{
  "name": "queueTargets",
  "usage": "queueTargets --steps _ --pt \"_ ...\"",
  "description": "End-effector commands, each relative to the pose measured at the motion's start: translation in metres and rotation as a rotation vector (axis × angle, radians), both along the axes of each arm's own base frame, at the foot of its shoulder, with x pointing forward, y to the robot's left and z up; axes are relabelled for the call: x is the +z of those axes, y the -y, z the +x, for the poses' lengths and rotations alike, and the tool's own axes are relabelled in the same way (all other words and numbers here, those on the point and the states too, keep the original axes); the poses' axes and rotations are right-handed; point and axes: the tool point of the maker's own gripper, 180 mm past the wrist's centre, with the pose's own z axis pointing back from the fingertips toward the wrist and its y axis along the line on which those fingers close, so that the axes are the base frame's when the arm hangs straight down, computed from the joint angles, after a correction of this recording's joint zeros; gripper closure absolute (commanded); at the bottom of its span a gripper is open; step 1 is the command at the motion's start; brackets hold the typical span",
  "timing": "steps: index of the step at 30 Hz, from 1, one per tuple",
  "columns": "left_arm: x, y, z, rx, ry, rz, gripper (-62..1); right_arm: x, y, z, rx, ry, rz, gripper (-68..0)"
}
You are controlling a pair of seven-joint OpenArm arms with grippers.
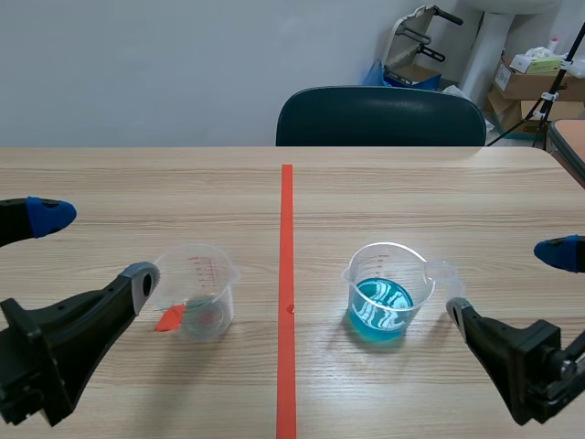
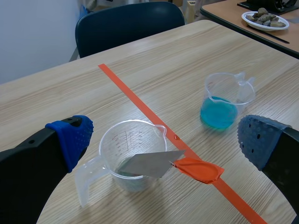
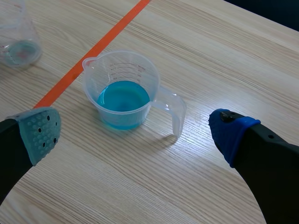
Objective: Do the redox reaction experiment
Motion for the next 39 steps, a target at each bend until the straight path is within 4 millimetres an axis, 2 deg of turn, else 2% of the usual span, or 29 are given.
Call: queueTargets --steps 1,16,25,33,39 --pt "0.009 0.003 0.0 -0.002 0.024 -0.016 -62.3 0.015 -0.005 0.006 0.008 0.063 0.028 -67.9" --pt "0.009 0.003 0.0 -0.002 0.024 -0.017 -62.3 0.016 -0.005 0.007 0.008 0.065 0.027 -67.9" --pt "0.01 0.003 0.001 -0.002 0.027 -0.019 -62.3 0.023 -0.006 0.015 0.02 0.095 0.027 -67.9" --pt "0.009 0.003 0.0 0.001 0.024 -0.015 -62.3 0.033 -0.017 0.021 0.089 0.131 0.031 -67.9" --pt "0.005 0.0 -0.003 0.012 0.009 -0.01 -62.3 0.039 -0.036 0.028 0.198 0.178 -0.021 -67.9"
